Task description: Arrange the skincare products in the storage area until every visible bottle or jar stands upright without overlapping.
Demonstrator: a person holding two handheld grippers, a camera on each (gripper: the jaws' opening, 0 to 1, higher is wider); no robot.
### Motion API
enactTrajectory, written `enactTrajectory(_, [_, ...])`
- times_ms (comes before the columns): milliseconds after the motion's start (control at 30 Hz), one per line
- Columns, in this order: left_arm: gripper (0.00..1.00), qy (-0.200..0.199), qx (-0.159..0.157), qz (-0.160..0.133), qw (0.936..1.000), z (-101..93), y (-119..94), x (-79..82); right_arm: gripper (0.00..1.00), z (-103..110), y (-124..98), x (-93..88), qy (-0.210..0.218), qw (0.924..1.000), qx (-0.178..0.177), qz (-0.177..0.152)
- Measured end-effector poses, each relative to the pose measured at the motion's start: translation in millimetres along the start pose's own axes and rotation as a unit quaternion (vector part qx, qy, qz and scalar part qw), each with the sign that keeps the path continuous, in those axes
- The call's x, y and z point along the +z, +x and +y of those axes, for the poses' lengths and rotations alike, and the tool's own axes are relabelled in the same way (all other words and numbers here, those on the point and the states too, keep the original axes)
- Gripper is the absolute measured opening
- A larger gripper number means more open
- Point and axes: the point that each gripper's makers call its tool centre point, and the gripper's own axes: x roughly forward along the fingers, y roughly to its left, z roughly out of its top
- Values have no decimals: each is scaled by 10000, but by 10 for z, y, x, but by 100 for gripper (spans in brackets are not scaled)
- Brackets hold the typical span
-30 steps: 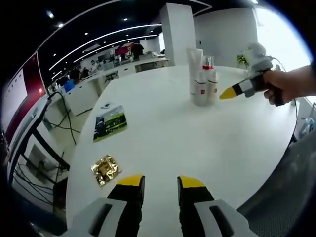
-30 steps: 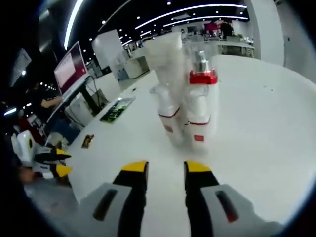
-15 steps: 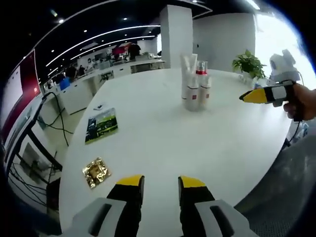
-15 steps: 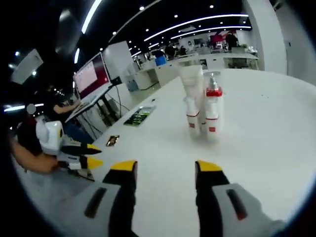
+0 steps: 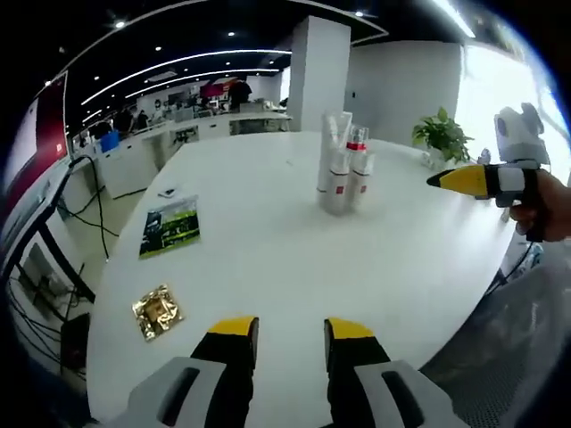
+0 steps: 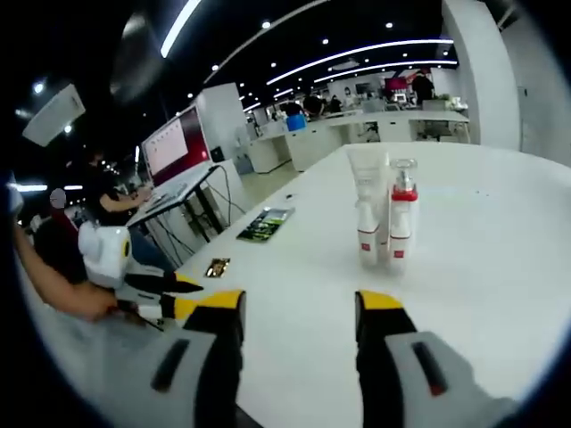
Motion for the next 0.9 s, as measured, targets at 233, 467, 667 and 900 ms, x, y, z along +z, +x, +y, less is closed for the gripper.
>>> enactTrajectory(233, [40, -662, 33, -286, 9974, 429, 127, 237, 51, 32, -104, -76, -27, 9998, -178, -5])
enactTrajectory(467, [51, -1325, 564, -620, 9876, 1214, 363, 648, 51, -11, -246, -334, -7, 9993, -256, 264])
enactTrajectory(667, [55, -1363, 992, -428, 9848, 1727, 649, 678, 51, -63, -304, -426, -137, 9985, -216, 485])
enactTrajectory(900, [54, -1545, 1097, -382, 9811, 2076, 976, 775, 50, -46, -278, -530, -330, 9969, -79, 711])
